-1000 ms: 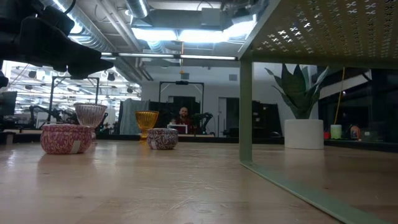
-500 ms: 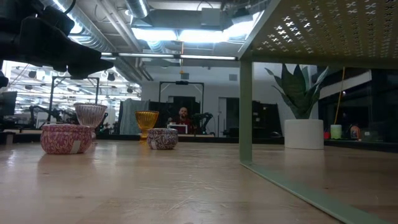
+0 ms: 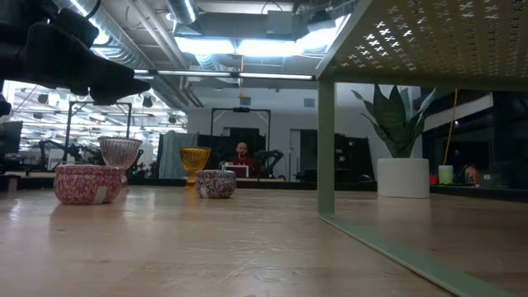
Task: Pick & Place candle stick holders
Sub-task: Put the dark blue scented candle on the shelf
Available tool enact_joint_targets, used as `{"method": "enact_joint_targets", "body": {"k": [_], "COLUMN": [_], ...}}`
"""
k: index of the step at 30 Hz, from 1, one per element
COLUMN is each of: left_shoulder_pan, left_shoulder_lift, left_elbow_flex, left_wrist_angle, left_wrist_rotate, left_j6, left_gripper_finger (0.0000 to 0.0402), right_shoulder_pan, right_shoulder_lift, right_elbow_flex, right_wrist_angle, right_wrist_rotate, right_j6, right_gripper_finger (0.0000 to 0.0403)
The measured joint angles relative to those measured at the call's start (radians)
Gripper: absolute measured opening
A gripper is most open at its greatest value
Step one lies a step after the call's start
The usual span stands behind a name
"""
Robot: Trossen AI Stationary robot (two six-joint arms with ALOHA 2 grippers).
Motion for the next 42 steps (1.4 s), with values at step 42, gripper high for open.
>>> {"method": "enact_joint_targets", "body": {"k": [42], "left_shoulder_pan": [0.000], "left_shoulder_lift": [0.000], "left_elbow_flex": [0.000], "left_wrist_angle": [-0.001], "left_wrist_rotate": [0.000], "left_j6": [0.000], "left_gripper_finger": [0.0334], "right_shoulder_pan": [0.108], "right_shoulder_lift": [0.093], "right_elbow_flex": [0.000], "right_wrist_angle": [0.000], "right_wrist_rotate": [-0.045], "right_j6": [0.030], "right_gripper_finger": [0.0369]}}
